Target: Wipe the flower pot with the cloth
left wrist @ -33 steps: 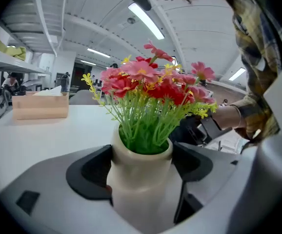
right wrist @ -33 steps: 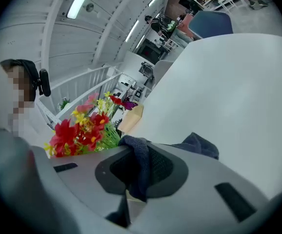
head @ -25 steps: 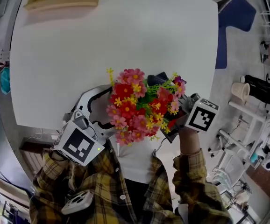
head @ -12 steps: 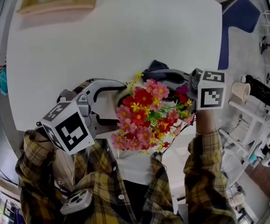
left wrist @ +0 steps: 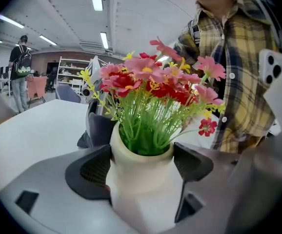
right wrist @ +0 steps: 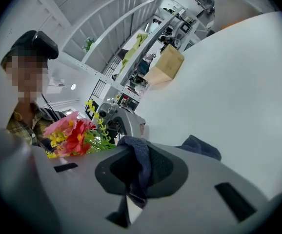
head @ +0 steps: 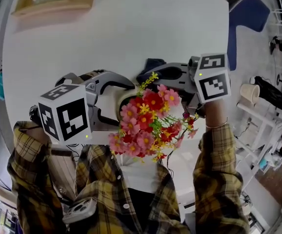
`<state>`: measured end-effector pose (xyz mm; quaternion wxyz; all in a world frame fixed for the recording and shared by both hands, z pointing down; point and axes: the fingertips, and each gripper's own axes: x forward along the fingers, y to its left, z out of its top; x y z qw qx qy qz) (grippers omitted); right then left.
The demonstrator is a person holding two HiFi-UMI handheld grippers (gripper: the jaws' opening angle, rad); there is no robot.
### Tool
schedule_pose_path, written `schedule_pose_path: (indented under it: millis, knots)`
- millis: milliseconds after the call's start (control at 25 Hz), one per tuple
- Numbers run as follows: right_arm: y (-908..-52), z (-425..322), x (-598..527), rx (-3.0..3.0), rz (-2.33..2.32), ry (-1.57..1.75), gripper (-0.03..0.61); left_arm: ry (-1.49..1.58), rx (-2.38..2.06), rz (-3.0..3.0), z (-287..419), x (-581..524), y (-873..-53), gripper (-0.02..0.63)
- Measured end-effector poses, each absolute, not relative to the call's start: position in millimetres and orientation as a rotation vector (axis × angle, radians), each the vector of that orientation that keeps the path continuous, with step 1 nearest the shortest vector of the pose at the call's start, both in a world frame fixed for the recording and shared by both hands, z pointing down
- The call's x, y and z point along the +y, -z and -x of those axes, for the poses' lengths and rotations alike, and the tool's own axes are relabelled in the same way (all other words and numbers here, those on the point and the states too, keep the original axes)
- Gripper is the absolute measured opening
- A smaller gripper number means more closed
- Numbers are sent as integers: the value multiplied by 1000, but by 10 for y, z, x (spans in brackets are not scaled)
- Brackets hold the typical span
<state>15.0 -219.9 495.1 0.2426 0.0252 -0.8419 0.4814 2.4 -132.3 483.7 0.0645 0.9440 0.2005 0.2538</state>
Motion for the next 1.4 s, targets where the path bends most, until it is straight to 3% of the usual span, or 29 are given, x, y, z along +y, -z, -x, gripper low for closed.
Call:
schedule_pose_path:
  millis: [320,720,960,1400]
  knots:
    - [-4966,-410,-2142,-2379,-245,-1357,17,-643,107,-2841,111,-1363,-4911,391]
    - [-4981,-695,-2091,-2400,-883,-1464,17,-600,-652,-2585,477,-1132,-5146,390]
    - [-4964,-725,-1749,-2351,-1221,-1581,17,-324,-800,-2459,232,-847,-4933,390]
    - [-5005,-525,-1360,-2296,-1390,-1688,17,-272,-958,-2428,323,-1033,-4885,397]
